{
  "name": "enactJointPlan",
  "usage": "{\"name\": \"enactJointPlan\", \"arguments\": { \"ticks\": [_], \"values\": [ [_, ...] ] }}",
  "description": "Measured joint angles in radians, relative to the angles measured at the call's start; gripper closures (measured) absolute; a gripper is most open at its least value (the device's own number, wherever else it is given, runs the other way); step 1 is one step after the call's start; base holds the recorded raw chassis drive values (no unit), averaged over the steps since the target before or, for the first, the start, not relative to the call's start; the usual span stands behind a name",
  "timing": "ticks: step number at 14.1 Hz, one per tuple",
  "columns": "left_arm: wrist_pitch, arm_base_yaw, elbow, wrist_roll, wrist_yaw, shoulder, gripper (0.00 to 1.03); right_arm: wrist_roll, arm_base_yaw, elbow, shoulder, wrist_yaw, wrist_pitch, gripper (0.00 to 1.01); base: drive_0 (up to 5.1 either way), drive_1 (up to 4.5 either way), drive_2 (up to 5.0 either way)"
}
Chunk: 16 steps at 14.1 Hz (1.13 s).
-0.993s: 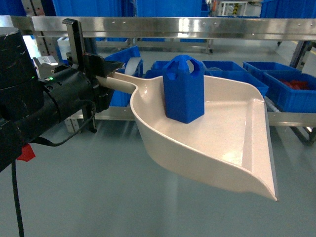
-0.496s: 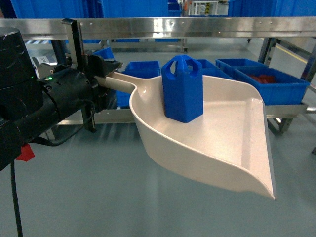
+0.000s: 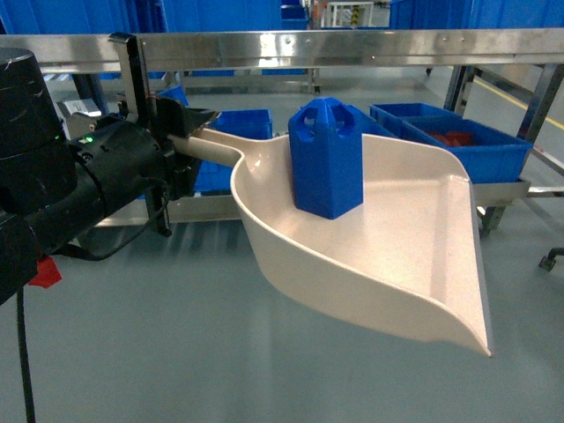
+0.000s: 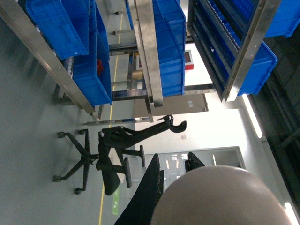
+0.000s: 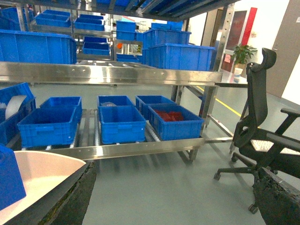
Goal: Place part in tray to right shelf
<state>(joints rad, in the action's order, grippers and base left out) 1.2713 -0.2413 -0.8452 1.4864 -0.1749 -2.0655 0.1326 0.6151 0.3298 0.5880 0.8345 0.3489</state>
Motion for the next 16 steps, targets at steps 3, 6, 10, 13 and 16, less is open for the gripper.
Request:
{"name": "enactJointPlan", "arguments": {
  "ticks": [3, 6, 10, 13, 16],
  "values": [
    [0.001, -0.005, 0.0, 0.0, -0.001, 0.0, 0.91, 0.0, 0.0, 0.0, 0.0, 0.0, 0.001, 0.03, 0.0, 0.0, 0.0],
    [0.001, -0.003, 0.0, 0.001, -0.001, 0.0, 0.91, 0.0, 0.0, 0.0, 0.0, 0.0, 0.0, 0.03, 0.0, 0.0, 0.0],
    [0.0, -0.003, 0.0, 0.001, -0.001, 0.0, 0.91, 0.0, 0.0, 0.0, 0.0, -0.001, 0.001, 0.03, 0.0, 0.0, 0.0],
    [0.0, -0.003, 0.0, 0.001, 0.0, 0.0, 0.91, 0.0, 0.0, 0.0, 0.0, -0.001, -0.002, 0.03, 0.0, 0.0, 0.0],
    [0.0, -0.003, 0.0, 0.001, -0.001, 0.0, 0.91, 0.0, 0.0, 0.0, 0.0, 0.0, 0.0, 0.03, 0.0, 0.0, 0.0]
  ]
}}
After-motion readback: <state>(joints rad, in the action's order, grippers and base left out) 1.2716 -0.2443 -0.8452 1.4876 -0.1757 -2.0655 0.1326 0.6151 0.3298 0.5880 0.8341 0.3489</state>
